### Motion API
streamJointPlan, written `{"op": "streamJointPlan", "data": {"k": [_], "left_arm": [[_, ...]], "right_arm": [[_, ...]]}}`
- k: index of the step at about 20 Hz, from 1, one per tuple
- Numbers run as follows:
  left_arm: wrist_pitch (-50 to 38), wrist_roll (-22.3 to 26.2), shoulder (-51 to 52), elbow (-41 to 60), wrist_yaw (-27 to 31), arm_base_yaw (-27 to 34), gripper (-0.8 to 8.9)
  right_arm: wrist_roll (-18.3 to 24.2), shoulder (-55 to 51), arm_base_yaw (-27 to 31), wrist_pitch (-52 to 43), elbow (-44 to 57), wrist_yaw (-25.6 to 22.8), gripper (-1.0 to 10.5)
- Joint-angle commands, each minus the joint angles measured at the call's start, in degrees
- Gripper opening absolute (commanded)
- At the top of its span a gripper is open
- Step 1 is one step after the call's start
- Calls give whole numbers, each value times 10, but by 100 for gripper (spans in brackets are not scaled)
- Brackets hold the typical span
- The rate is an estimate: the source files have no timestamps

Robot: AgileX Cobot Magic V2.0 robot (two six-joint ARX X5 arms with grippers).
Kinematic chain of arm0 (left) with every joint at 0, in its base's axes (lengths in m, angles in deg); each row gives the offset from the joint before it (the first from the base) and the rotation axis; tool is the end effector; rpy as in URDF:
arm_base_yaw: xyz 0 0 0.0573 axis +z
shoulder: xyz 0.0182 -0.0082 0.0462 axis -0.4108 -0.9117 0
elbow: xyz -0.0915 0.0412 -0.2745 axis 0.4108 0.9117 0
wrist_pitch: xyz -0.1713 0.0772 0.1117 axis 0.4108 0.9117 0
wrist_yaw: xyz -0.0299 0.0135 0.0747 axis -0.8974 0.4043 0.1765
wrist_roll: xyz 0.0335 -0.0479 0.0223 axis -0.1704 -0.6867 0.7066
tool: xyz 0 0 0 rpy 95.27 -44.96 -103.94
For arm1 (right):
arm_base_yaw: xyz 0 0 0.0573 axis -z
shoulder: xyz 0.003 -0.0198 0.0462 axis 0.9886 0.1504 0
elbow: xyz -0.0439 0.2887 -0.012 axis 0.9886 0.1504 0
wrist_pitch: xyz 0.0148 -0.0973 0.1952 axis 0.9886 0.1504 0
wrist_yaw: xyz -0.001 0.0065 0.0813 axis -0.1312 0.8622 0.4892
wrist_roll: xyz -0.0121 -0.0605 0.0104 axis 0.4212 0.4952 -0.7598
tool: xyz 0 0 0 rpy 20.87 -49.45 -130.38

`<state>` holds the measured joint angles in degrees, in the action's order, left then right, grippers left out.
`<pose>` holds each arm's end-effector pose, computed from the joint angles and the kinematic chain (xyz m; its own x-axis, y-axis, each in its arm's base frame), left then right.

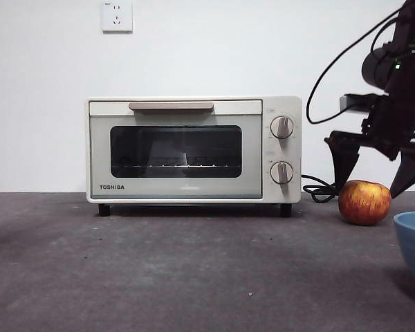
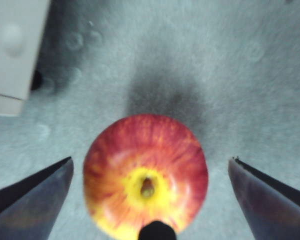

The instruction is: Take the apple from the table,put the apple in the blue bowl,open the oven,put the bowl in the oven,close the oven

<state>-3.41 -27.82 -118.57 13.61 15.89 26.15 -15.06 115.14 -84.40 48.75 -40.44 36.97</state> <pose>0.1058 -0.0168 0.3075 0.5941 -0.4536 -0.6643 0.1724 0.8784 -0.4457 0.3971 0.0269 0.2315 0.4464 0.1558 -0.8812 -0.1939 0.9782 0.0747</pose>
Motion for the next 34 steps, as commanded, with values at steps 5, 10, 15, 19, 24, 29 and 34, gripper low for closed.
{"op": "streamJointPlan", "data": {"k": [5,10,15,19,24,29,34], "left_arm": [[-3,9,1,-2,-3,2,-5],[-4,9,1,-2,-3,2,-5],[-3,8,1,-2,-10,2,-5],[-5,9,1,-2,-24,2,-5],[-21,8,1,-2,-42,2,-5],[-116,-32,-10,-3,-97,-2,-5],[-246,-103,-89,-25,-112,-18,-5]], "right_arm": [[-22,18,-4,-8,-2,3,383],[-56,33,-4,8,-2,4,17],[-87,24,-4,25,-9,6,-8],[-87,-23,-4,79,-11,5,-8],[-87,-137,-4,169,-11,4,-8],[-87,-274,-4,239,-11,10,-8],[-80,-378,-5,315,-8,10,-8]]}}
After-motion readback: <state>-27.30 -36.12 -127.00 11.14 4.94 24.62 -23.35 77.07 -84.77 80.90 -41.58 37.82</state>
